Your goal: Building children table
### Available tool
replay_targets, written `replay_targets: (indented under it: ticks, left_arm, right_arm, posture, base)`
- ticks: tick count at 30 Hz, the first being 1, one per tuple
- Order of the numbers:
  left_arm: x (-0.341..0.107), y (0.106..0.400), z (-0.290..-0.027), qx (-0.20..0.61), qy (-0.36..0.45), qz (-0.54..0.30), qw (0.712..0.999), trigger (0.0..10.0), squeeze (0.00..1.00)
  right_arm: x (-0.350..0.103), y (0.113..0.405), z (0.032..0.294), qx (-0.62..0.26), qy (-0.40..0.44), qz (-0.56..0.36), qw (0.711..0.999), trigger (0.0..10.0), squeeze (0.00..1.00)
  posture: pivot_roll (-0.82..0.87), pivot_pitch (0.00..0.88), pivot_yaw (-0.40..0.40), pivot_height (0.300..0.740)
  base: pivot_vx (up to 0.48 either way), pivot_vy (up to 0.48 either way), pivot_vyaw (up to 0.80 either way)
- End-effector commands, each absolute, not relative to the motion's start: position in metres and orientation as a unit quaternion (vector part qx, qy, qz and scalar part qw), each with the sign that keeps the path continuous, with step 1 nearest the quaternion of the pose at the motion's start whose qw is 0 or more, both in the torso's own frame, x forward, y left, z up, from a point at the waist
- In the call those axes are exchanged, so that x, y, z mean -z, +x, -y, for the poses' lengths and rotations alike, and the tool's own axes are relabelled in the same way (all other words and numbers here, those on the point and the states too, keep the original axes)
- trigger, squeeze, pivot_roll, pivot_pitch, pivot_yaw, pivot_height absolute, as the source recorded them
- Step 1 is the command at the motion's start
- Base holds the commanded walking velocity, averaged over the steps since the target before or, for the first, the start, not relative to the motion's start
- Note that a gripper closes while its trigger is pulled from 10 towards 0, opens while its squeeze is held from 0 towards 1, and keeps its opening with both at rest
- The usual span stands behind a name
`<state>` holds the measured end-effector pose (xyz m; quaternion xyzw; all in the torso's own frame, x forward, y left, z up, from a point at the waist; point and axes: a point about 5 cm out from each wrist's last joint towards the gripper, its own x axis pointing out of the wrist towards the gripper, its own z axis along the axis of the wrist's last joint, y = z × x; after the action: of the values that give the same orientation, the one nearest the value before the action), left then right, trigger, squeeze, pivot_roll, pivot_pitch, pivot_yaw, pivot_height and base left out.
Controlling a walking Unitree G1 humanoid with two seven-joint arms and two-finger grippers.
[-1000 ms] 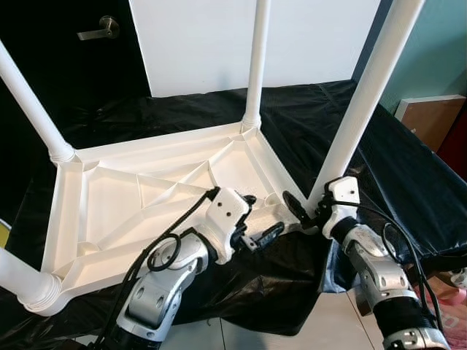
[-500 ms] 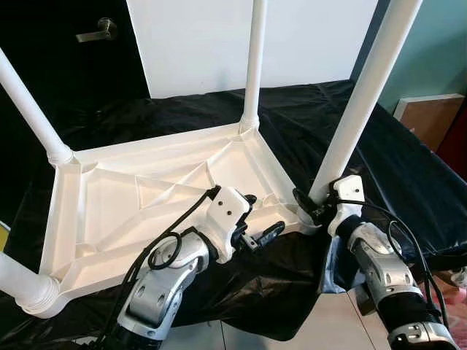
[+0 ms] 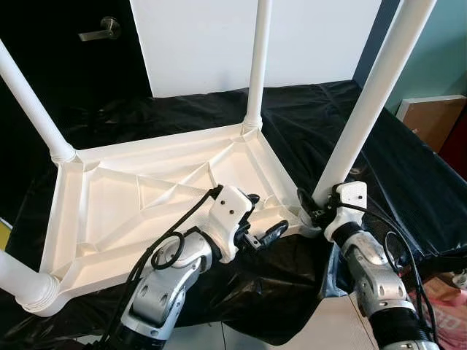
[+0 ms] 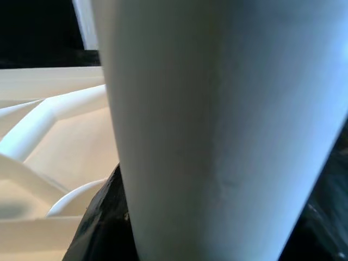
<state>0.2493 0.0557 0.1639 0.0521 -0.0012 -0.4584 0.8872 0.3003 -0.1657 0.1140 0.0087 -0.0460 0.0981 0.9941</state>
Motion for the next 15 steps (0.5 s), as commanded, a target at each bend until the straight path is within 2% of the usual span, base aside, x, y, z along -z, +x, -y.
replay_targets:
  ticks: [1, 8, 15]
  left_arm:
    - [-0.162, 0.251, -0.056, 0.447, 0.049, -0.006, 0.893, 10.0, 0.0]
    - [-0.163, 0.252, -0.058, 0.444, 0.049, -0.006, 0.895, 10.0, 0.0]
    - [-0.163, 0.254, -0.059, 0.445, 0.051, -0.006, 0.894, 10.0, 0.0]
  right_arm:
    - [-0.107, 0.297, 0.173, -0.056, 0.036, 0.029, 0.997, 10.0, 0.0]
    - [-0.102, 0.292, 0.167, 0.057, 0.077, 0.027, 0.995, 10.0, 0.0]
    - [-0.101, 0.286, 0.154, 0.077, 0.085, 0.024, 0.993, 10.0, 0.0]
  posture:
    - [-0.13, 0.02, -0.03, 0.74]
    - [-0.11, 0.015, -0.031, 0.74]
    - [-0.12, 0.003, -0.018, 0.74]
  base:
    - [0.0, 0.0, 0.0]
    - [0.0, 0.0, 0.0]
    - [0.0, 0.0, 0.0]
